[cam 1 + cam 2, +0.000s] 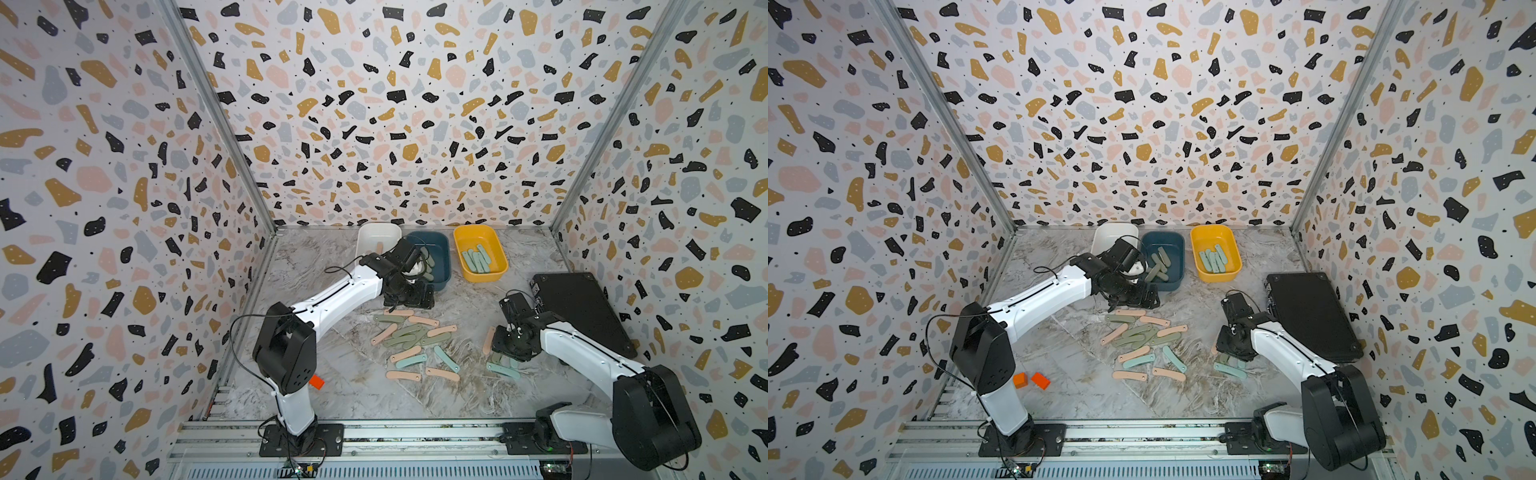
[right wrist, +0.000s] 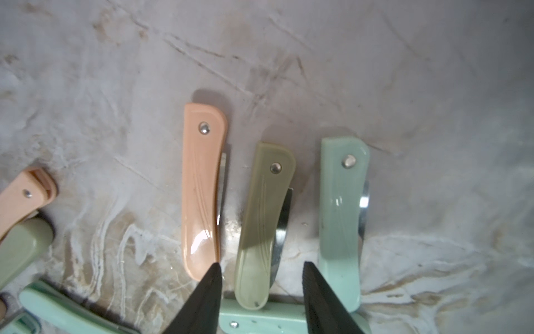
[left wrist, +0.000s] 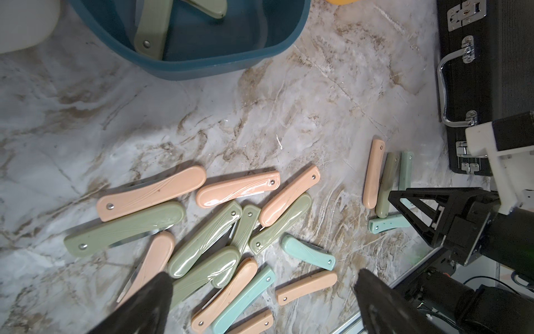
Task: Place the fruit knives into the storage box by color
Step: Pick up the fruit knife from the center of the board.
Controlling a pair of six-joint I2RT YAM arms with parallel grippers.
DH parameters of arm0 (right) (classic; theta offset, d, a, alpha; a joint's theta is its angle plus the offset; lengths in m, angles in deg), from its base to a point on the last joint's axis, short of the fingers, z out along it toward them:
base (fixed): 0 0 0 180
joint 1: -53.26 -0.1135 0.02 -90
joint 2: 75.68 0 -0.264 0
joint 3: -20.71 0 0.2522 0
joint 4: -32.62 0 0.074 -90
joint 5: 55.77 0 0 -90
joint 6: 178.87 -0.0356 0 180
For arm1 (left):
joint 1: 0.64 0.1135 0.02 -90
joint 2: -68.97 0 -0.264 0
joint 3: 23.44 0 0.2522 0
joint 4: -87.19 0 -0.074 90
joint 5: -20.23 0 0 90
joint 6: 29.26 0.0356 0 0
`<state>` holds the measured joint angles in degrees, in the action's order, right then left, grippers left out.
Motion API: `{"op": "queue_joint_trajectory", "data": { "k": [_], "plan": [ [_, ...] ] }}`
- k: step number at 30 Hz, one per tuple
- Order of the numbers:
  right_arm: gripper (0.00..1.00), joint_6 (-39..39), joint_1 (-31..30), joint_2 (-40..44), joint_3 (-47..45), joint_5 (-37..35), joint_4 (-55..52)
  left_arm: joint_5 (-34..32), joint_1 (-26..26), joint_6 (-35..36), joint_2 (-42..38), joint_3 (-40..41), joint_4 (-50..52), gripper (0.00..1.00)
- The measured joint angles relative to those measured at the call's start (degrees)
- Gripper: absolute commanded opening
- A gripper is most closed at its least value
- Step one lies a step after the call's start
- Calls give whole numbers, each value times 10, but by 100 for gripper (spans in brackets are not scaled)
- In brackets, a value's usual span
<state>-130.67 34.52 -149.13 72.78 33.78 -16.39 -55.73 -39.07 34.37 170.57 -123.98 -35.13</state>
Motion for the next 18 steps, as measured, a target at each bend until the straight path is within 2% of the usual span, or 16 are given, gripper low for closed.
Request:
{"op": "queue_joint_trajectory", "data": {
  "k": [6,13,18],
  "plan": [
    [43,2,1,-44,-4,7,18,-1,0,0,-7,15,-4,99],
    [28,2,2,-45,-7,12,40,-11,0,0,-7,22,-4,99],
    [27,4,4,-45,-7,16,44,-14,0,0,-7,23,-4,99]
  ]
}}
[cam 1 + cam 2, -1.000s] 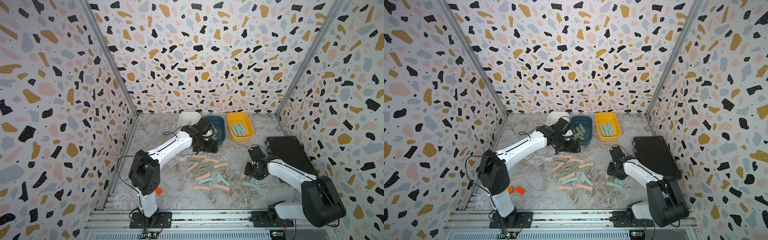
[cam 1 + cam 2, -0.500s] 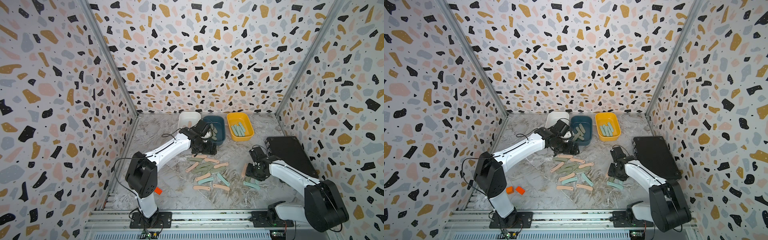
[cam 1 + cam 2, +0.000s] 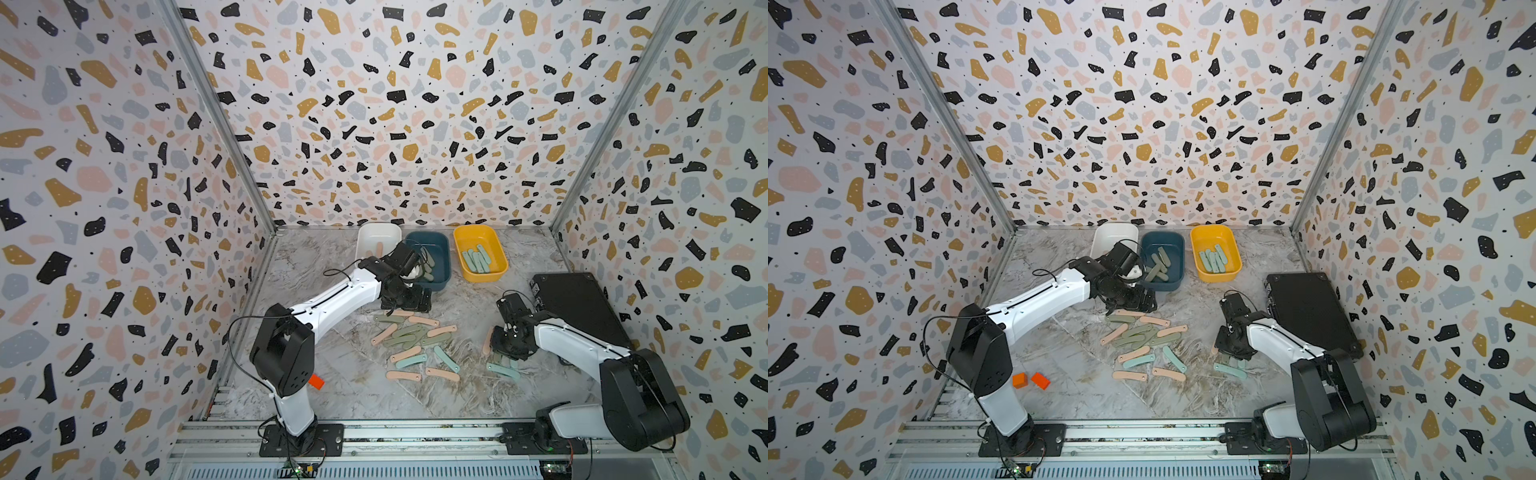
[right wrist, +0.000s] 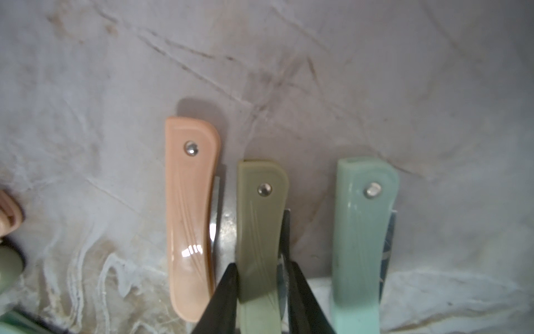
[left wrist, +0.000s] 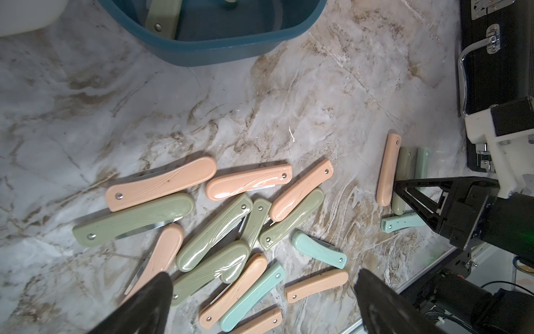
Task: Place the fruit knives into the storage box by color
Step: Pick up the fruit knife from the center of the board.
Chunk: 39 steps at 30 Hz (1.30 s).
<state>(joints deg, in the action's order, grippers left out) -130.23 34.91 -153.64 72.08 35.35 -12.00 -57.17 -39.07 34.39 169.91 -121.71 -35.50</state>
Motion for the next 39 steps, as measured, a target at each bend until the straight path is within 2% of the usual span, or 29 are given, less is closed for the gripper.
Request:
{"op": "queue_joint_trajectory", "data": {
  "k": [7,18,24,32,39],
  "plan": [
    [26,12,0,0,9,-2,-17,-4,0,0,0,3,1,99],
    [25,32,0,9,92,-7,-41,-12,15,-2,-33,26,10,99],
    [27,37,0,-33,138,9,-35,-13,24,-5,-47,47,13,99],
    [27,47,-17,-153,303,21,-16,-13,39,-14,-55,78,17,99],
    [27,77,-64,-313,523,8,-21,-11,64,-16,-74,99,31,99]
  ]
}}
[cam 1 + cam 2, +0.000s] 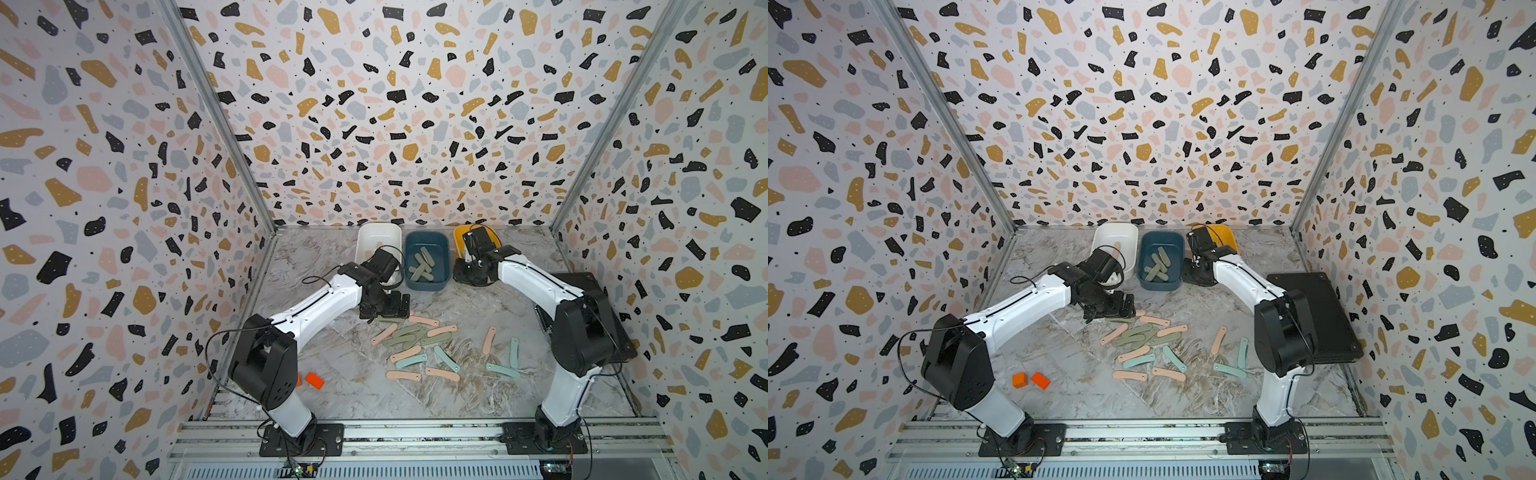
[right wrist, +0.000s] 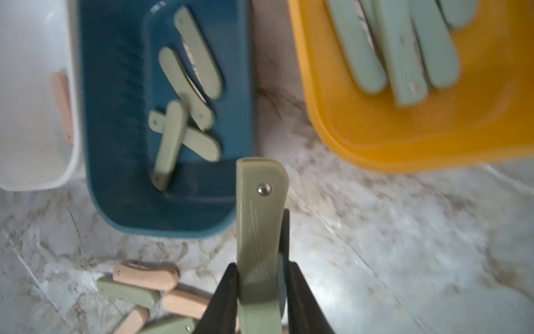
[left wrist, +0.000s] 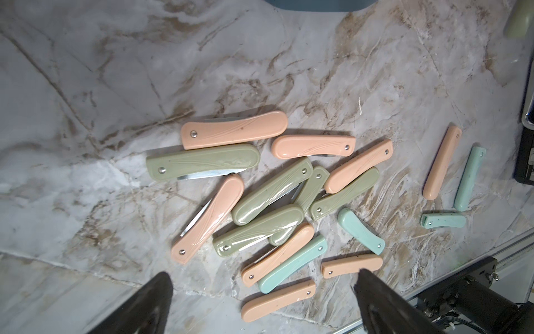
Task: Place the fruit knives into the storage box by color
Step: Place the fruit knife in the storage box.
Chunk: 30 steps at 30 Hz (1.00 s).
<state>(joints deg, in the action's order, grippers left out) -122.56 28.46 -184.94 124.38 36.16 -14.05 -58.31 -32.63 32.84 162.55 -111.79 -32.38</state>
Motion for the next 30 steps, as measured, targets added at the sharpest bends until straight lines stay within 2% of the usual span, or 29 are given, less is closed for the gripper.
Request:
{"op": "queue_joint_trajectory", "data": {
  "k": [7,11,13,17,21,24,27,30],
  "plan": [
    [34,52,-22,-162,203,-21,-32,8,27,0,-19,10,29,99],
    [48,82,-22,-250,310,-17,-60,17,32,1,-32,10,40,99],
    [55,94,-22,-266,317,-9,-63,22,32,1,-32,10,43,99],
    [65,113,-22,-262,294,20,-59,33,32,0,-35,26,37,99],
    [71,122,-22,-217,240,39,-45,43,32,-2,-37,41,36,99],
    [80,123,-23,-134,139,43,-15,50,32,-3,-40,48,30,99],
    [84,125,-26,-39,29,42,6,55,32,-4,-42,59,26,99],
    [86,129,-28,24,-41,35,17,59,32,-7,-42,76,18,99]
  ]
}}
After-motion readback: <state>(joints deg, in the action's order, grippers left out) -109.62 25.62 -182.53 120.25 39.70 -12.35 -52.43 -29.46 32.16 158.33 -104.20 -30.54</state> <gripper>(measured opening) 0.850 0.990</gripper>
